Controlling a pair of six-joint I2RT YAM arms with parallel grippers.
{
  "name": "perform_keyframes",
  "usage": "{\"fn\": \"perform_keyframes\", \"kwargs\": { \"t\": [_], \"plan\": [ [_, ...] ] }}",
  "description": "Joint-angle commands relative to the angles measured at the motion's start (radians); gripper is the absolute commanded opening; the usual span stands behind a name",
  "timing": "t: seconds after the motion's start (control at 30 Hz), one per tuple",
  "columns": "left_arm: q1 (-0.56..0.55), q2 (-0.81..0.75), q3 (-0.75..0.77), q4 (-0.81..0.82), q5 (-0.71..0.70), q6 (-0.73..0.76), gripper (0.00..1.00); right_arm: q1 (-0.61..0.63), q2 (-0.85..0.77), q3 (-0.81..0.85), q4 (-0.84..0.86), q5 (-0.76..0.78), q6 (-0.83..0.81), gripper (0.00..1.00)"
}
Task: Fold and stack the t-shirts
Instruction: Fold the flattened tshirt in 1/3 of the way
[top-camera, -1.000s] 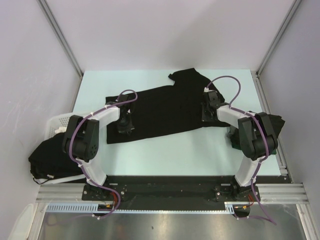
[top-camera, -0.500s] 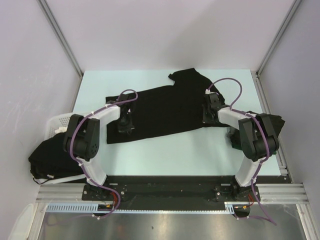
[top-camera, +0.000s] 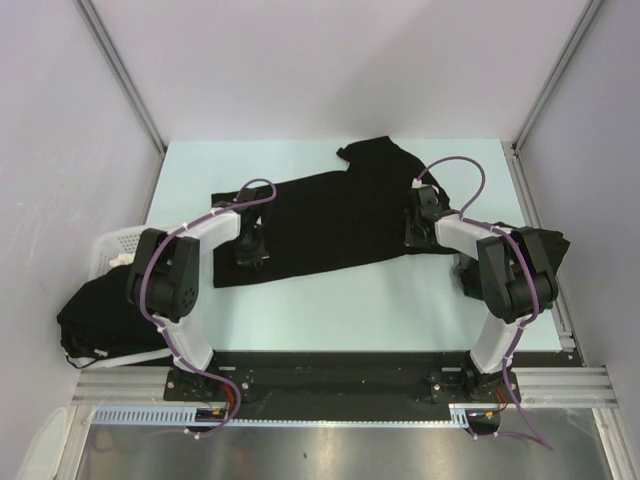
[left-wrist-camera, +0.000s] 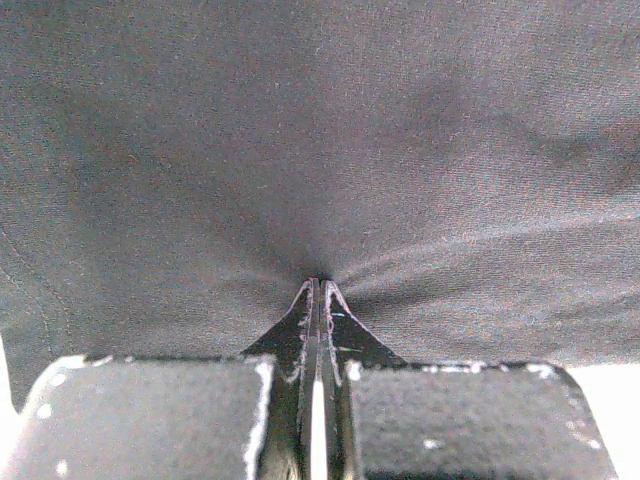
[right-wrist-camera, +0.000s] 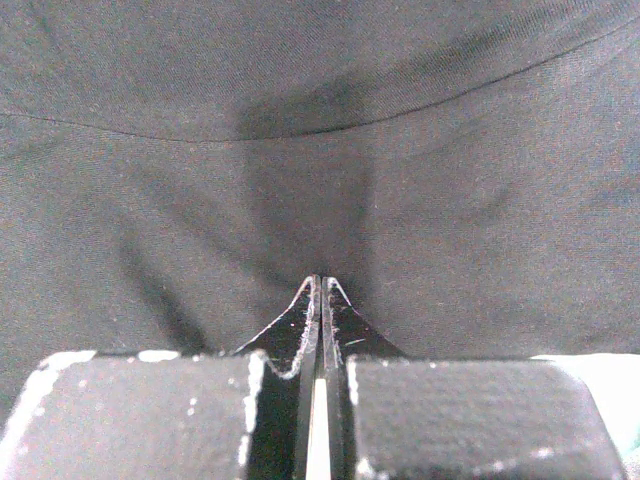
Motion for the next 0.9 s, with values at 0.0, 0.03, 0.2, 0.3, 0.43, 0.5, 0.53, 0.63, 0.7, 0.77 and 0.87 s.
{"fn": "perform_keyframes", "kwargs": {
  "t": [0.0, 0.03, 0.2, 0.3, 0.43, 0.5, 0.53, 0.63, 0.7, 0.77, 0.87],
  "plan": [
    [-0.011, 0.035, -0.066, -0.063, 0.049, 0.017, 0.0, 0.016, -0.006, -0.026, -0.086, 0.015, 0.02, 0.0],
    [-0.01, 0.035, -0.07, -0.061, 0.049, 0.018, 0.0, 0.016, -0.013, -0.028, -0.094, 0.016, 0.022, 0.0],
    [-0.011, 0.033, -0.075, -0.057, 0.051, 0.021, 0.0, 0.019, -0.046, -0.057, -0.109, 0.018, 0.029, 0.0],
    [-0.011, 0.033, -0.076, -0.054, 0.051, 0.024, 0.0, 0.019, -0.069, -0.075, -0.118, 0.019, 0.04, 0.0],
    [-0.011, 0.03, -0.075, -0.055, 0.049, 0.026, 0.0, 0.026, -0.109, -0.105, -0.128, 0.018, 0.054, 0.0],
    [-0.01, 0.032, -0.075, -0.054, 0.051, 0.027, 0.0, 0.031, -0.118, -0.109, -0.125, 0.03, 0.046, 0.0],
    [-0.011, 0.033, -0.072, -0.054, 0.051, 0.027, 0.0, 0.029, -0.12, -0.108, -0.117, 0.034, 0.046, 0.0],
    [-0.011, 0.038, -0.064, -0.057, 0.052, 0.029, 0.0, 0.023, -0.122, -0.108, -0.085, 0.036, 0.034, 0.0],
    [-0.011, 0.035, -0.064, -0.057, 0.052, 0.03, 0.0, 0.013, -0.106, -0.099, -0.072, 0.031, 0.028, 0.0],
    [-0.011, 0.03, -0.069, -0.057, 0.052, 0.03, 0.0, 0.008, -0.099, -0.092, -0.063, 0.028, 0.019, 0.0],
    [-0.01, 0.021, -0.076, -0.055, 0.054, 0.034, 0.0, 0.005, -0.095, -0.077, -0.056, 0.038, 0.003, 0.0]
  ]
}}
